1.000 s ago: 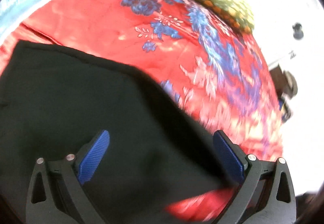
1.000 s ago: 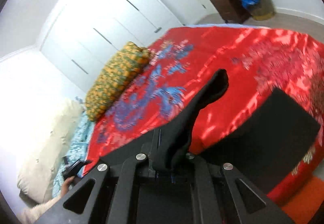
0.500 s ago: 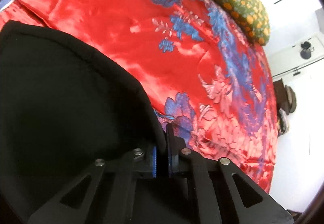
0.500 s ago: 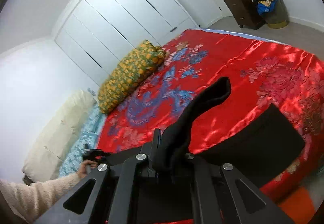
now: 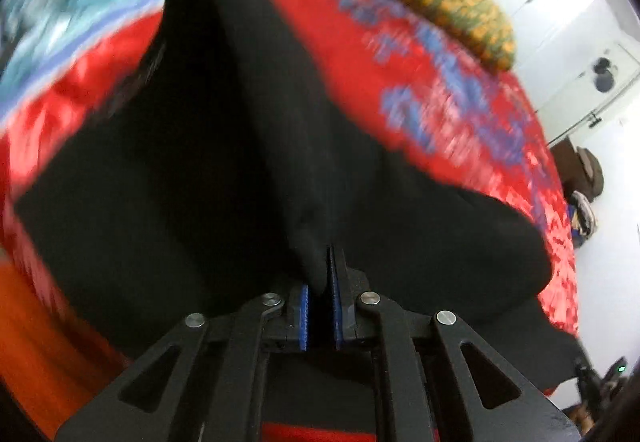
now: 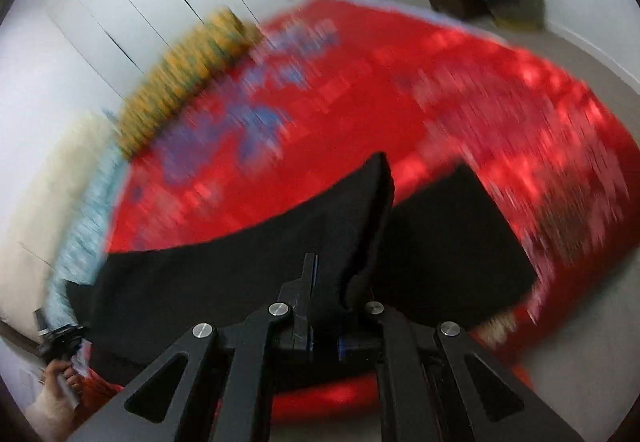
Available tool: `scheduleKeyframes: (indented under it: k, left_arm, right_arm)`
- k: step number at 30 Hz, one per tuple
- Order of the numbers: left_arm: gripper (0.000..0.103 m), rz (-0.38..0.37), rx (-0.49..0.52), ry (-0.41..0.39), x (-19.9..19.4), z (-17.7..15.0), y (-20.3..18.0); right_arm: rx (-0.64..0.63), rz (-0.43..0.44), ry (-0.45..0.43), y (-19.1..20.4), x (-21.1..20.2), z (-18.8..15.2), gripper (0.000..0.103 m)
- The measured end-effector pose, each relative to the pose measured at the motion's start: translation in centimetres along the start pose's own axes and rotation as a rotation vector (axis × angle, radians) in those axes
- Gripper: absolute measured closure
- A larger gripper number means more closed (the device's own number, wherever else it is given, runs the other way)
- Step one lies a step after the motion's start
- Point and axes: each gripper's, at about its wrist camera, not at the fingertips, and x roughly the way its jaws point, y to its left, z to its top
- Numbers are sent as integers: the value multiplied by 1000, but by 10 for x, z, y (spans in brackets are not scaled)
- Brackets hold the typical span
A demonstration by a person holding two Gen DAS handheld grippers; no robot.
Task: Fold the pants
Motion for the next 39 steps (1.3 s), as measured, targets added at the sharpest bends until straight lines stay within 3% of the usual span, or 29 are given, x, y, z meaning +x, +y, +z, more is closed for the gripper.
scheduleKeyframes:
  k: [3, 7, 11, 13, 15, 16, 18, 19, 21, 23, 27, 32, 36, 39]
  left_arm:
    - [97, -2, -40, -4, 3, -4, 0]
    - [99, -53, -18, -71, -12, 17, -24]
    - [99, -140, 37, -200, -58, 30, -54]
    - [99, -136, 99, -247, -70, 19, -63]
    - [99, -94, 129, -215, -58, 4, -59]
    - [99, -49, 132, -139, -38, -14, -52]
    - [99, -9, 111, -10, -7, -40, -37]
    - [99, -2, 95, 33, 3, -50, -32]
    - [99, 10, 93, 75, 7, -60, -32]
    - [99, 16, 129, 66, 3, -60, -40]
    - [99, -4, 122, 54, -5, -51, -44]
    - [99, -31, 155, 28, -24, -53, -40]
    - [99, 24, 151, 117, 3, -64, -30]
    - [99, 14, 166, 94, -6, -64, -36]
  right_arm:
    - [-1, -59, 91, -9, 18, -9, 96]
    - [-72, -75, 76, 1, 19, 10, 96]
    - [-189, -47, -52, 36, -13, 43, 96]
    - [-260, -52, -148, 50, -38, 56, 96]
    - [-291, -85, -183, 49, -48, 61, 96]
    - [-288, -119, -166, 38, -43, 58, 96]
    - [-227, -168, -62, 9, -19, 49, 96]
    - [-173, -203, 34, -14, 2, 39, 96]
    - [-136, -244, 143, -37, 27, 19, 96]
    - [-125, -264, 182, -42, 34, 10, 96]
    - [-130, -257, 168, -40, 30, 15, 96]
    - [-214, -249, 92, -24, 12, 17, 96]
    - [-151, -290, 238, -46, 38, 8, 96]
    - [-169, -307, 217, -42, 34, 10, 96]
